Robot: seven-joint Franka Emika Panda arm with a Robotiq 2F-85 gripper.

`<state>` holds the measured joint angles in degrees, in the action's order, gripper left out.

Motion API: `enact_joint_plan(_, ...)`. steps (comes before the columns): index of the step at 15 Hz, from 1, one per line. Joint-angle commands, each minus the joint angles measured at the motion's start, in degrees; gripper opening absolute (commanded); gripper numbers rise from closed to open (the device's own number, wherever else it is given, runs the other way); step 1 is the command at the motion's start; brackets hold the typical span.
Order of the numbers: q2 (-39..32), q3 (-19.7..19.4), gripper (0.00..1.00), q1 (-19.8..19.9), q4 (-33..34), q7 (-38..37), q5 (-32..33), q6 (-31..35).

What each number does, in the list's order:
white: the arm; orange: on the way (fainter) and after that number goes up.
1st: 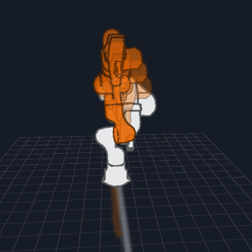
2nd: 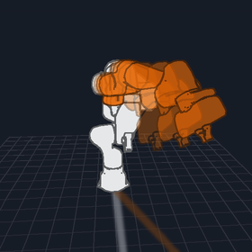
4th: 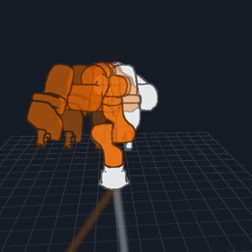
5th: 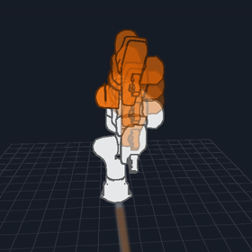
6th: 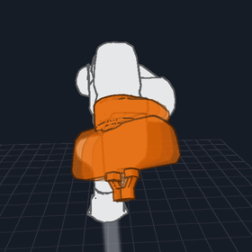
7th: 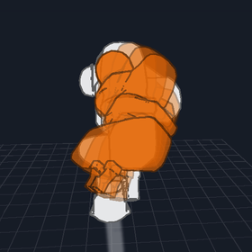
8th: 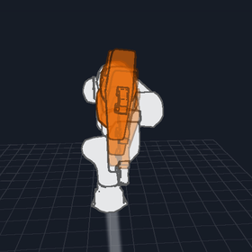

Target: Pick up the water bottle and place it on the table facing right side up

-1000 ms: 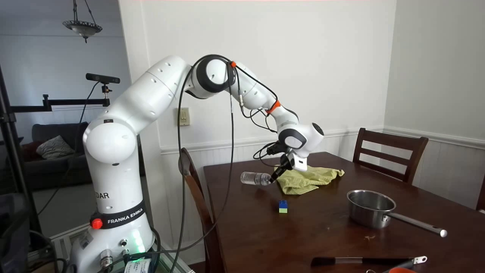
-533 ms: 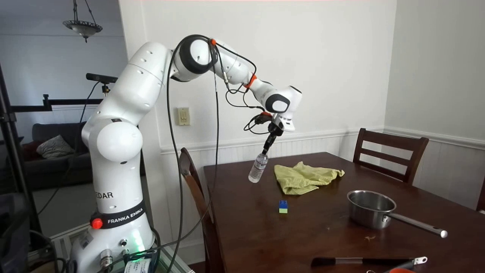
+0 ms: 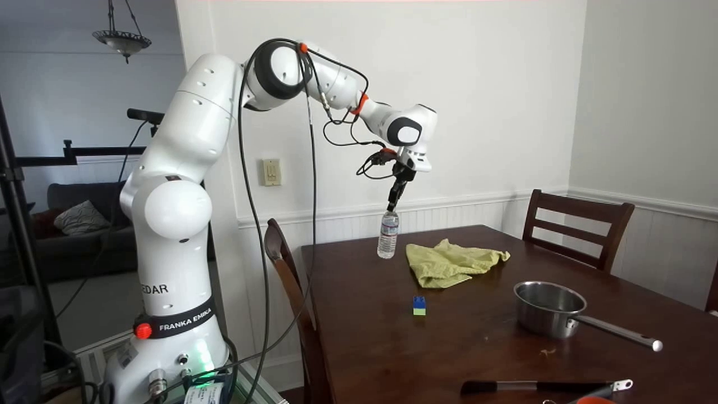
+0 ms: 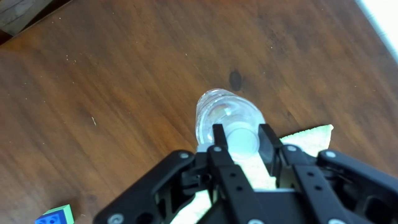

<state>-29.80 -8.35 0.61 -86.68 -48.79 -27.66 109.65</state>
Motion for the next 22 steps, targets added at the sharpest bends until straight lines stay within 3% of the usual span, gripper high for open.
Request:
enact_joint_plan(1, 0.2, 1.5, 0.08, 3.1, 0.4, -0.8, 0.0, -1.7)
enact_joint_plan(11, -3.9, 1.6, 0.08, 6.3, 0.7, -1.4, -0.6, -3.6)
enact_joint_plan(12, -4.0, 1.6, 0.56, 6.5, 1.0, -1.5, -0.5, -4.1)
enact_joint_plan(13, -4.0, 1.6, 0.57, 6.6, 1.0, -1.4, -0.5, -4.6)
enact_joint_plan(19, 2.2, 2.4, 0.98, 4.8, -2.3, -0.2, 0.2, -4.0)
enact_joint_plan(22, 7.0, 3.7, 1.00, 3.9, -5.5, 5.0, 1.2, -2.9)
